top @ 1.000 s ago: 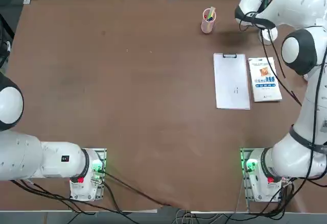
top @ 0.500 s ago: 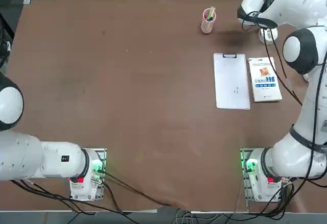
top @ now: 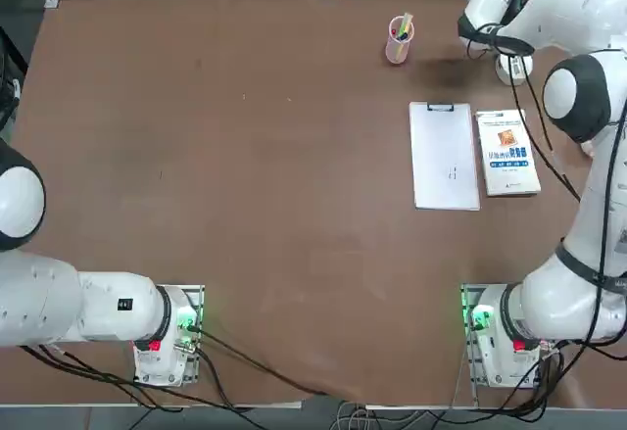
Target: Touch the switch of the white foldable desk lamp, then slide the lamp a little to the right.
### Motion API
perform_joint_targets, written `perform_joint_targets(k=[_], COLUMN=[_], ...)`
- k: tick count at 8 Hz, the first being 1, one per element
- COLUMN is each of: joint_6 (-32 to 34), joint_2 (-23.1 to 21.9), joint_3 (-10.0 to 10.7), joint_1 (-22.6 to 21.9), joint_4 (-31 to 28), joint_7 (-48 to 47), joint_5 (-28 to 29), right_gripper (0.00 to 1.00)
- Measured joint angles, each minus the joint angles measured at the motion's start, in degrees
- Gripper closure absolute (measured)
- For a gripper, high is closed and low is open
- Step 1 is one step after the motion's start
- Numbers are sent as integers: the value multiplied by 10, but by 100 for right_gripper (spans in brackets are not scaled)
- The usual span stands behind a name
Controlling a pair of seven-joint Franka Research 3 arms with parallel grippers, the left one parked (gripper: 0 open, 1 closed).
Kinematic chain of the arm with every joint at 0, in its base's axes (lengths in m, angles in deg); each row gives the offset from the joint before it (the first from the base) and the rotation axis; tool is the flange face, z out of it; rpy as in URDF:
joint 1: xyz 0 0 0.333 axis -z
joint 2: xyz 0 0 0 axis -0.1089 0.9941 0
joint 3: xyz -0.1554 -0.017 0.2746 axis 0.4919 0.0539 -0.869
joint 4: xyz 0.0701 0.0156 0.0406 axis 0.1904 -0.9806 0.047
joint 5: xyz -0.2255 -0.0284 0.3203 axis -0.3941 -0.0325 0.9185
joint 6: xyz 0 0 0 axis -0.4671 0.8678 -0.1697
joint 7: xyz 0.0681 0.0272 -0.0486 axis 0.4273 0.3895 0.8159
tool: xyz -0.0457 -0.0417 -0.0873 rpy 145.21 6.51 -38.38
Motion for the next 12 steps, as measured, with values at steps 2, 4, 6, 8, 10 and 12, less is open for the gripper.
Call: perform_joint_targets(k=[2, 4, 6, 8, 10, 12], joint_6=[-28, -33, -33, -33, -33, -33], joint_2=[13, 20, 24, 24, 24, 24], joint_3=[7, 12, 12, 12, 12, 12], joint_1=[0, 1, 5, 8, 9, 10], joint_4=[0, 0, 0, 0, 0, 0], joint_7=[0, 6, 16, 31, 34, 36], joint_5=[-7, -25, -30, -38, -47, -48], right_gripper=[0, 0, 3, 10, 36, 74])
